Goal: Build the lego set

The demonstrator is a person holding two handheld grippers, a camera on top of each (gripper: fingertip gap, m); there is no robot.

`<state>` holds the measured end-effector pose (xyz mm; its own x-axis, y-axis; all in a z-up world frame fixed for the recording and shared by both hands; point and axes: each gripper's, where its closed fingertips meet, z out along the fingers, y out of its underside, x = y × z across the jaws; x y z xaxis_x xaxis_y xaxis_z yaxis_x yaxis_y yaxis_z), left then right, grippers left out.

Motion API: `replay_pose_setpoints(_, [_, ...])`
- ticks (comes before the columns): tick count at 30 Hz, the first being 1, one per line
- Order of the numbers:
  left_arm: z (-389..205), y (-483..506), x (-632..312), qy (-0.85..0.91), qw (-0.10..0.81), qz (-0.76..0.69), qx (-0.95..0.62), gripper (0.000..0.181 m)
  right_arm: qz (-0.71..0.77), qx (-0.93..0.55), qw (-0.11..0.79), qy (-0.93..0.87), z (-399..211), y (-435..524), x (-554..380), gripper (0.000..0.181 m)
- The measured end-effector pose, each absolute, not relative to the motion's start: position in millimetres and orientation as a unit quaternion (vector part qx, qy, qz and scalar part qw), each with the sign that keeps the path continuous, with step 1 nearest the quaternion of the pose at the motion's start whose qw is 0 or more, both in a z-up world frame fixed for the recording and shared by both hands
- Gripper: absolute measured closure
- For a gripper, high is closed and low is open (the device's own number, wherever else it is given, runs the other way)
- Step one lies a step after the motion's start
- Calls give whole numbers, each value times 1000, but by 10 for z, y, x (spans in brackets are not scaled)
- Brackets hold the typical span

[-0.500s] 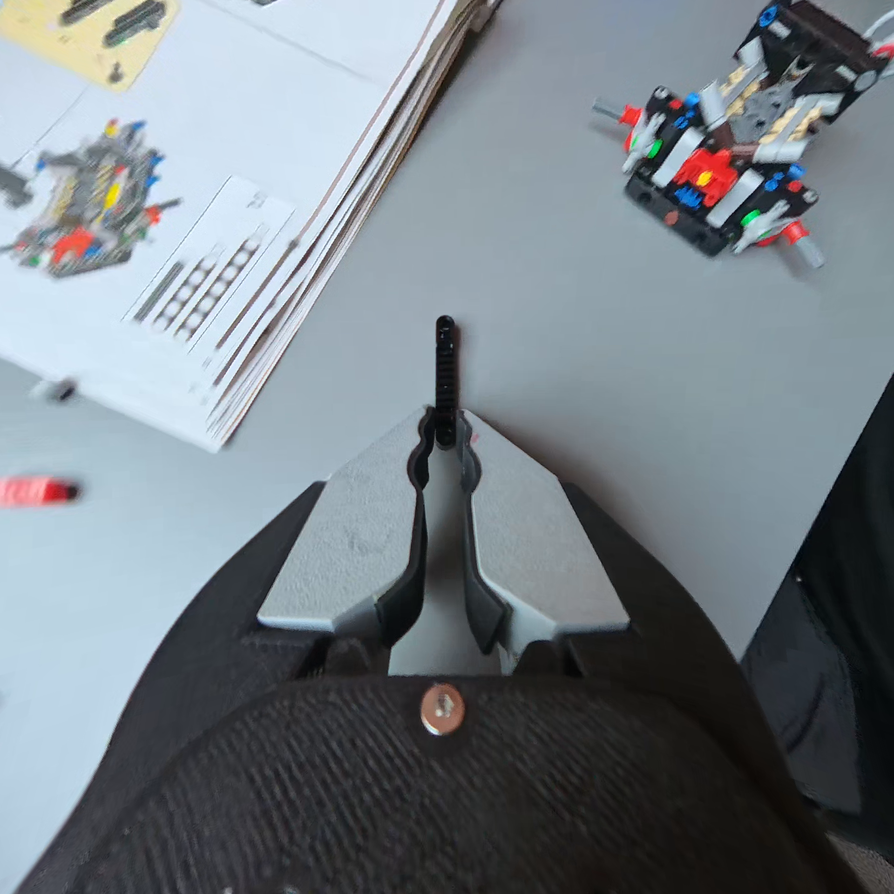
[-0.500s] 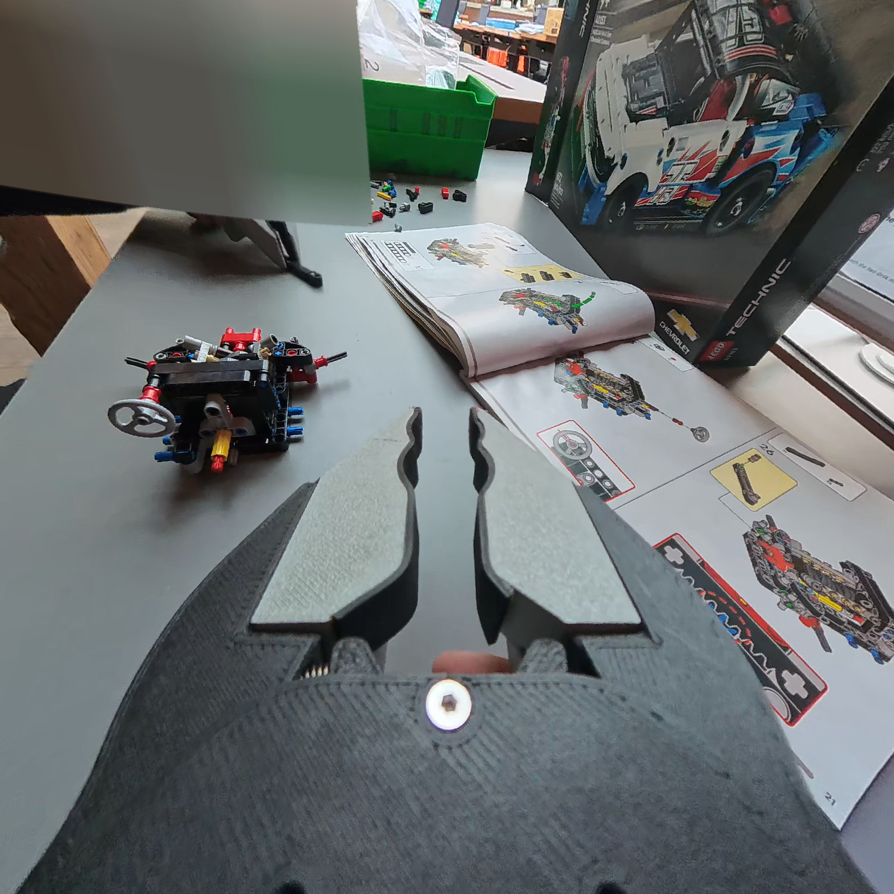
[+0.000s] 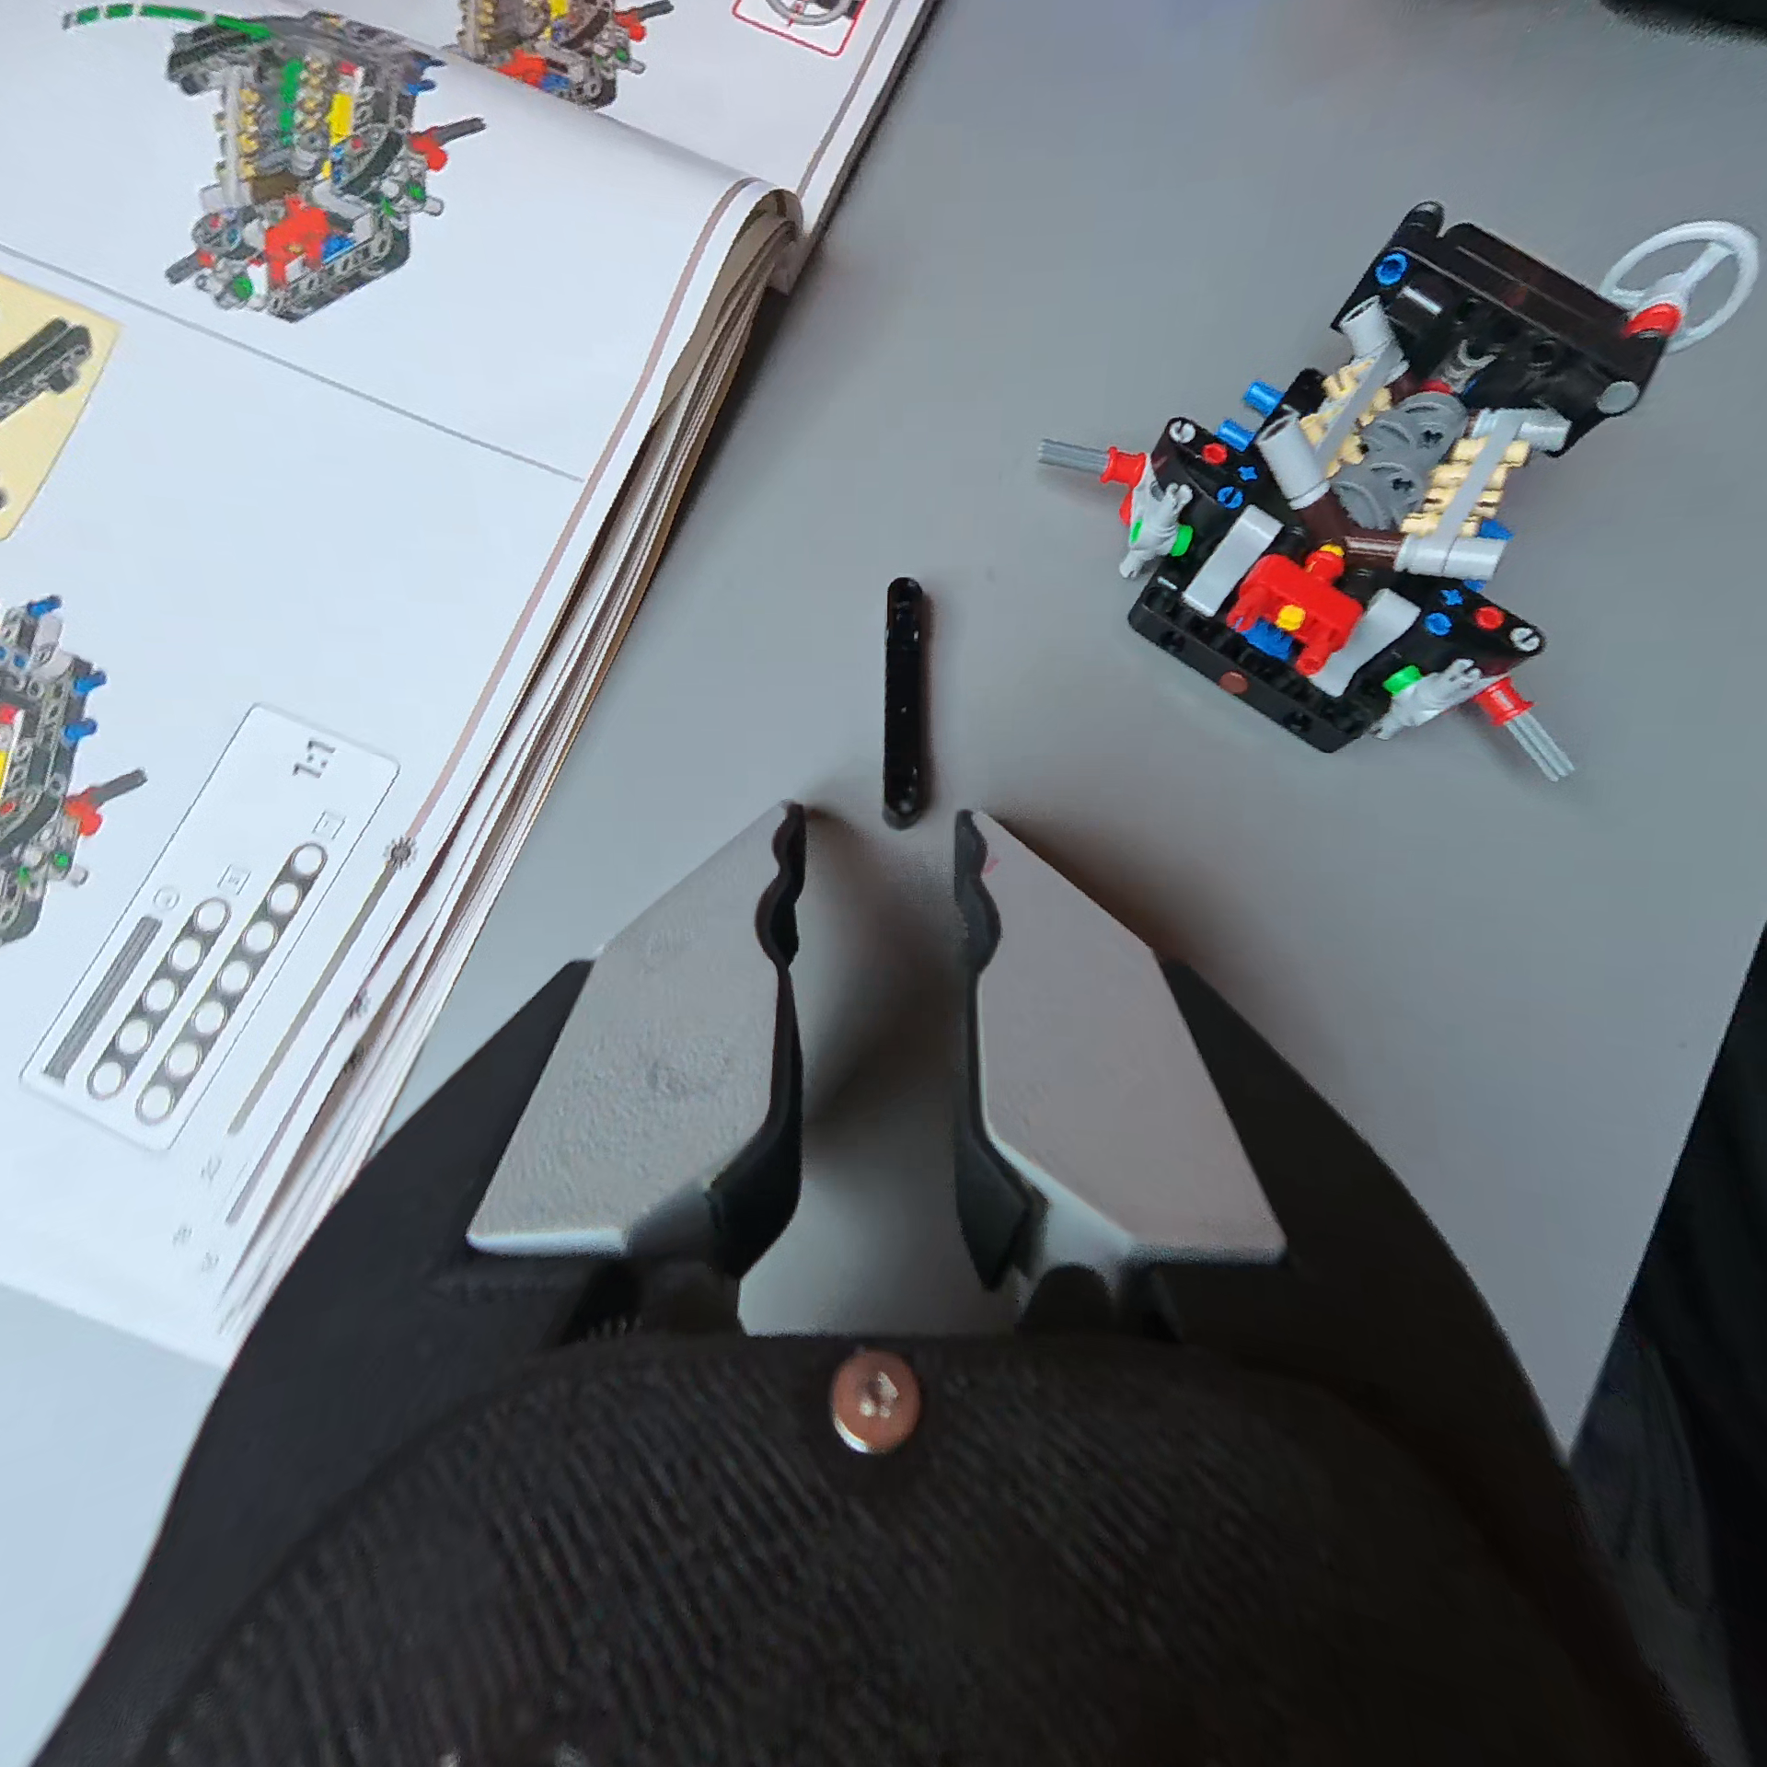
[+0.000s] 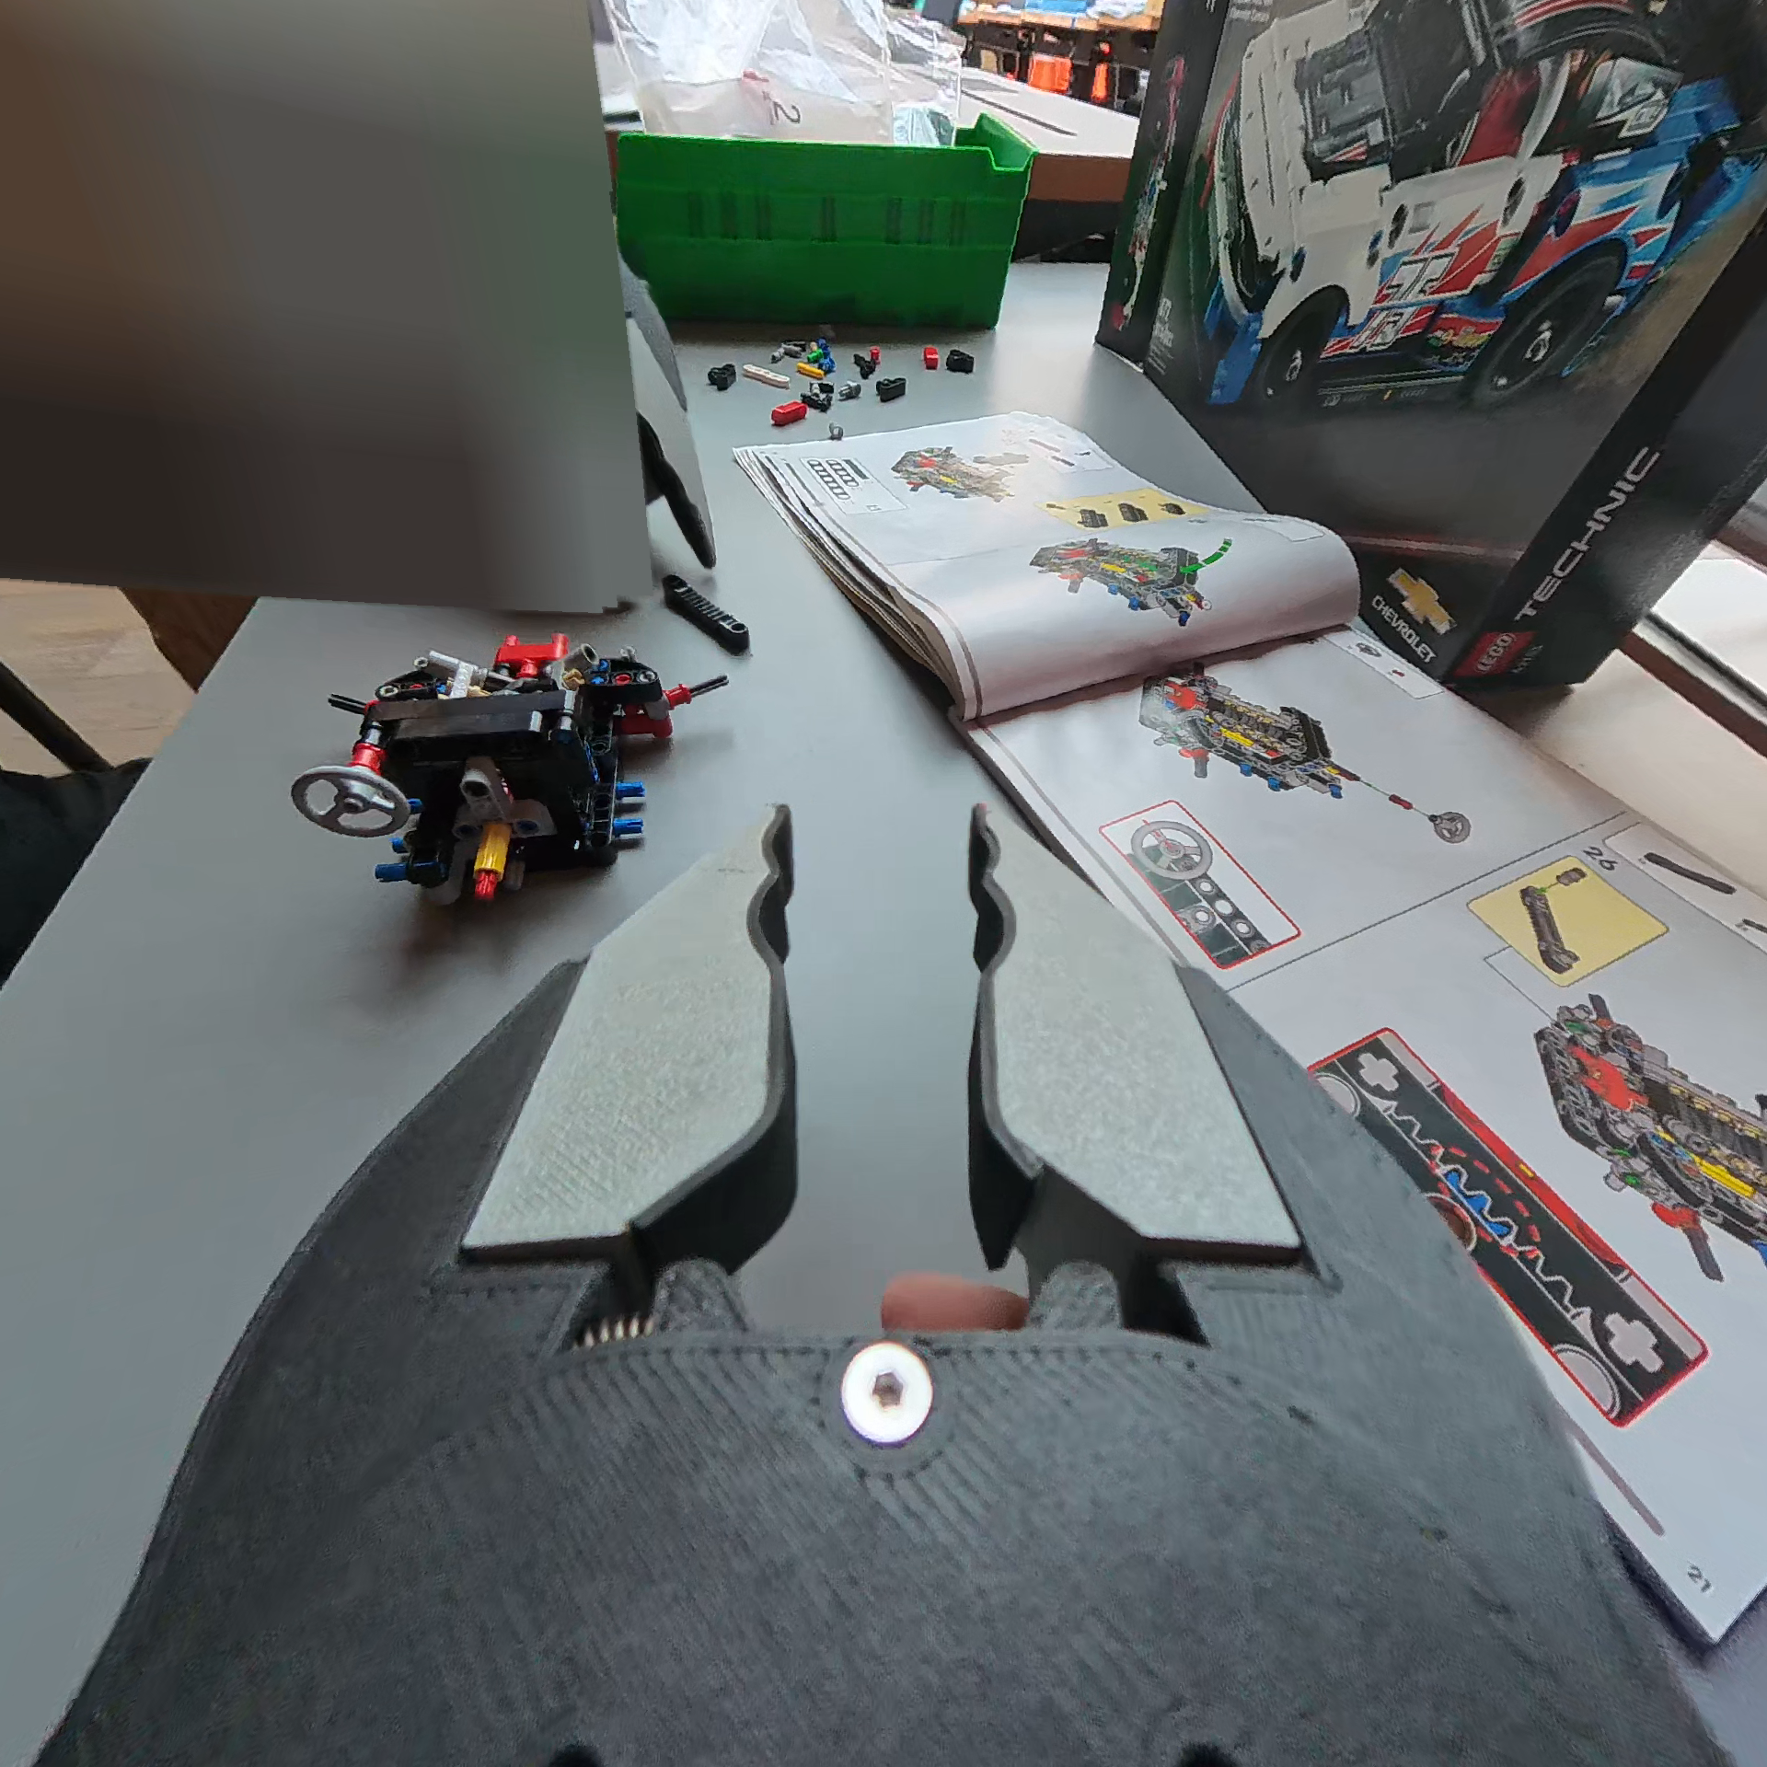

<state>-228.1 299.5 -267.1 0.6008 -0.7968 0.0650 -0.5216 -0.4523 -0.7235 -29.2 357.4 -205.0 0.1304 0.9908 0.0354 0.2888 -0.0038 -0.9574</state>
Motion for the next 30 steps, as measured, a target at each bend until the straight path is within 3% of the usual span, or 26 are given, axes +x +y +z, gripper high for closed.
replay_pose_setpoints(5, [-2519, 2768, -2597, 327, 369, -221, -842, 137, 375, -611, 439, -542, -2123, 3593, -318, 125])
replay_pose_setpoints(8, [-2388, 2597, -3073, 280, 402, -185, -852, 148, 351, -633, 440, -533, -2178, 3697, -347, 97])
replay_pose_setpoints(10, [-2277, 2484, -3472, 252, 430, -147, -854, 157, 337, -640, 436, -535, -2218, 3725, -366, 101])
replay_pose_setpoints(12, [-2223, 2377, -3868, 219, 436, -113, -865, 153, 338, -635, 427, -548, -2241, 3682, -387, 125])
replay_pose_setpoints(13, [-2228, 2338, -4053, 199, 428, -97, -876, 153, 334, -635, 432, -546, -2234, 3691, -391, 127])
replay_pose_setpoints(15, [-2271, 2270, -4323, 169, 399, -81, -898, 153, 324, -639, 445, -537, -2222, 3735, -392, 122])
replay_pose_setpoints(17, [-2278, 2293, -4520, 139, 396, -64, -905, 152, 309, -649, 442, -537, -2261, 3759, -397, 130])
replay_pose_setpoints(20, [-2283, 2439, -4792, 111, 391, -30, -913, 152, 267, -675, 427, -539, -2390, 3837, -405, 117])
replay_pose_setpoints(22, [-2239, 2620, -4918, 108, 397, -25, -911, 155, 263, -679, 415, -546, -2432, 3831, -415, 124])
replay_pose_setpoints(28, [-2224, 3204, -5258, 76, 363, -41, -928, 168, 262, -687, 416, -535, -2429, 3870, -401, 123])
replay_pose_setpoints(30, [-2290, 3328, -5279, 72, 337, -48, -938, 164, 264, -687, 415, -534, -2428, 3870, -400, 122])
